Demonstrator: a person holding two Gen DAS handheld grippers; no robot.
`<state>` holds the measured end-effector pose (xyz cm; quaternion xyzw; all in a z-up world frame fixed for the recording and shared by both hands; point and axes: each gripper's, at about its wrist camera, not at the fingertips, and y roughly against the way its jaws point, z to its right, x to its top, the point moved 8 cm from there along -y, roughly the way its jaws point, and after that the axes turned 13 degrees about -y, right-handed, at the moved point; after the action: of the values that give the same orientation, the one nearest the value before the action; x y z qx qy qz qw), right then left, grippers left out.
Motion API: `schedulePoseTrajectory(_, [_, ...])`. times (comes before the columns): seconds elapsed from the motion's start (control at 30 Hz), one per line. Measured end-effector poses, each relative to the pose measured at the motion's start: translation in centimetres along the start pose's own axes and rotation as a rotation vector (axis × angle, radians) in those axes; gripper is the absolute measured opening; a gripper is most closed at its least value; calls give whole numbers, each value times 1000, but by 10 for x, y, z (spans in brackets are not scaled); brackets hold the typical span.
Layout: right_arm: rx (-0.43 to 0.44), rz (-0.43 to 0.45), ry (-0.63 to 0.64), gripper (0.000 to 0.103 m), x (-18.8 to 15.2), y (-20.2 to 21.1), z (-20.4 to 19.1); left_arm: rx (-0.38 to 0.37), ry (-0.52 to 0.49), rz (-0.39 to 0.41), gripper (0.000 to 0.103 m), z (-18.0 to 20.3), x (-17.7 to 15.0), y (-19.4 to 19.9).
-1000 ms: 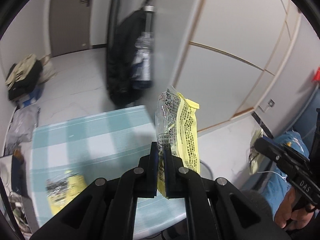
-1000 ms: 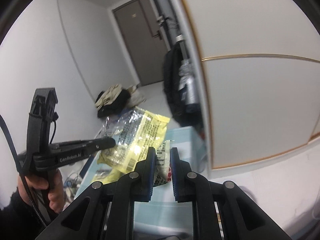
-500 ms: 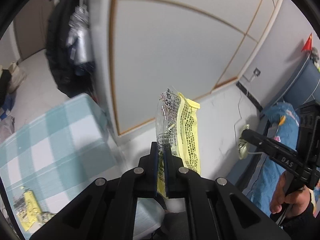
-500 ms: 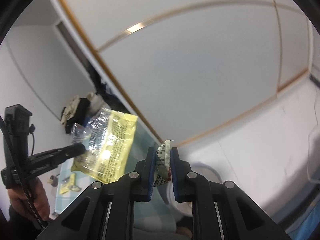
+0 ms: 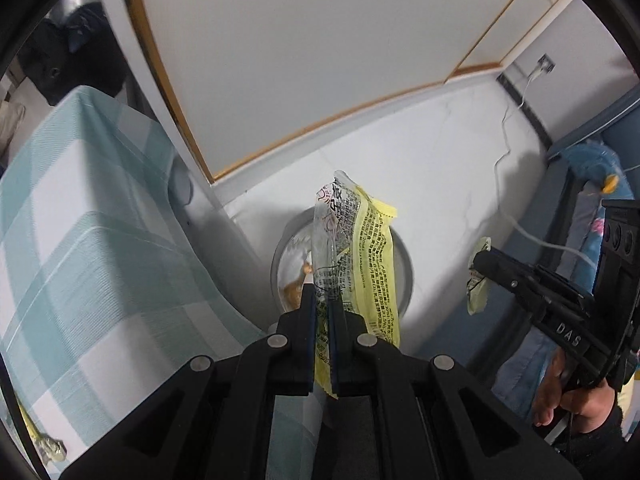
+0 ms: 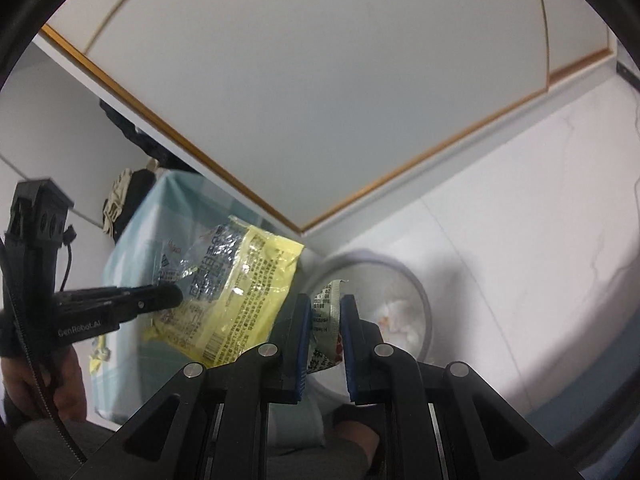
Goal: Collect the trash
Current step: 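Open the right tool over the bin to drop the yellow bag, then open the left tool over the bin to drop the clear wrapper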
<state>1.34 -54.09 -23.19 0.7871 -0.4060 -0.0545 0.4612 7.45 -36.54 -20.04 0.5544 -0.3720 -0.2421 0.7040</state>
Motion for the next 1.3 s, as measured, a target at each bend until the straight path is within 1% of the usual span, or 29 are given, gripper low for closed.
schedulePoseTrajectory(0.07, [-1,-22,-5,14,-2,-17,2,16,-19,-28,1,4,0,-10])
schedulePoseTrajectory(0.2, [-3,-79,-30,14,-6,-50,8,22,-34,-76,1,12,-1,-24])
schedulePoseTrajectory(0.3, [-13,-112,-47,14,-10,-65,20,25,-36,-114,1,12,1,-34])
schedulePoseTrajectory(0.4, [-13,-141,-51,16,-19,-74,23,23,-40,-132,1,13,1,-38])
schedulePoseTrajectory(0.53, [-40,-148,-47,17,-19,-84,29,16,-41,-151,1,13,1,-45])
schedulePoseTrajectory(0.6, [-34,-140,-37,17,-17,-87,26,-6,-23,-169,1,14,0,-50])
schedulePoseTrajectory(0.67, [-36,-127,-24,17,-15,-87,24,-9,-17,-179,1,14,1,-54])
schedulePoseTrajectory(0.73, [-32,-126,-18,23,-15,-86,23,-7,-18,-189,1,18,0,-58])
schedulePoseTrajectory(0.87, [-32,-117,-18,28,-15,-78,26,7,-33,-207,2,21,0,-60])
schedulePoseTrajectory(0.93, [-36,-98,-11,39,-13,-74,23,8,-33,-217,2,22,-1,-61])
schedulePoseTrajectory(1.03, [-44,-79,4,47,-12,-68,22,14,-36,-234,2,23,-3,-65])
schedulePoseTrajectory(1.07, [-44,-74,8,48,-9,-67,22,12,-38,-242,2,25,-4,-66])
schedulePoseTrajectory(1.13, [-48,-61,10,57,-7,-64,21,15,-44,-251,2,27,-6,-68])
schedulePoseTrajectory(1.23, [-57,-49,12,62,-4,-62,20,19,-47,-265,2,29,-7,-71])
schedulePoseTrajectory(1.3, [-81,-45,20,65,-3,-62,19,25,-42,-277,2,27,-7,-73])
